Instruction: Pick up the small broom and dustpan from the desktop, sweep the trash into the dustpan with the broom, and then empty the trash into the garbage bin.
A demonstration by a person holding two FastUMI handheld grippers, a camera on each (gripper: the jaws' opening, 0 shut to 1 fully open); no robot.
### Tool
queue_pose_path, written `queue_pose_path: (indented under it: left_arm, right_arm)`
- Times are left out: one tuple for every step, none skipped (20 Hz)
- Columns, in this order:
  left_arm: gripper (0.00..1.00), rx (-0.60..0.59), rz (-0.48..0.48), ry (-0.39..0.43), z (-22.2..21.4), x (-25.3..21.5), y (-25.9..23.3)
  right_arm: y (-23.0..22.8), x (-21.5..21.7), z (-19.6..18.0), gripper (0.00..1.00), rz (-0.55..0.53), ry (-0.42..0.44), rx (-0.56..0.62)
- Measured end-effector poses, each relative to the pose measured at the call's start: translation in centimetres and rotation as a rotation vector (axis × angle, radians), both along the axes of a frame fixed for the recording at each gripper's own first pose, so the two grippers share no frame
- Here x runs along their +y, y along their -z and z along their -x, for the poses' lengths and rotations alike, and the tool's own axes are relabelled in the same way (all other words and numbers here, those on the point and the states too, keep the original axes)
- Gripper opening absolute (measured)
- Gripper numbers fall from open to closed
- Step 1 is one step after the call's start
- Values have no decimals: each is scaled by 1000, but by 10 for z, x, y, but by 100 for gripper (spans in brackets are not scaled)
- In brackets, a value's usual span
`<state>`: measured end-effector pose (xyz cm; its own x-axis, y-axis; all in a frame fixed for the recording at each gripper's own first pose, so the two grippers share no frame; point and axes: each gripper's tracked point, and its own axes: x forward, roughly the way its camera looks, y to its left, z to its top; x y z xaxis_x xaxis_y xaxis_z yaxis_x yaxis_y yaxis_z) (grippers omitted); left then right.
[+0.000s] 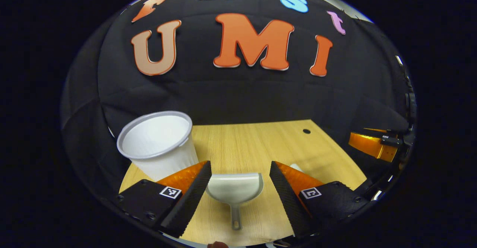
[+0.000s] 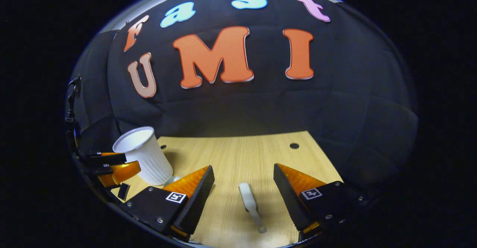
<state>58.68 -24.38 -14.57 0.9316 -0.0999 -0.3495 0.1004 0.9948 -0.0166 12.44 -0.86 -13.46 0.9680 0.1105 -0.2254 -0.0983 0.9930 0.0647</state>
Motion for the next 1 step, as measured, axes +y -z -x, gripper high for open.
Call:
queue_pose_path:
  left_arm:
    - [100, -47, -7, -7, -2, 1, -12]
  right_arm:
    - [-2, 0, 0, 96, 9, 4, -57]
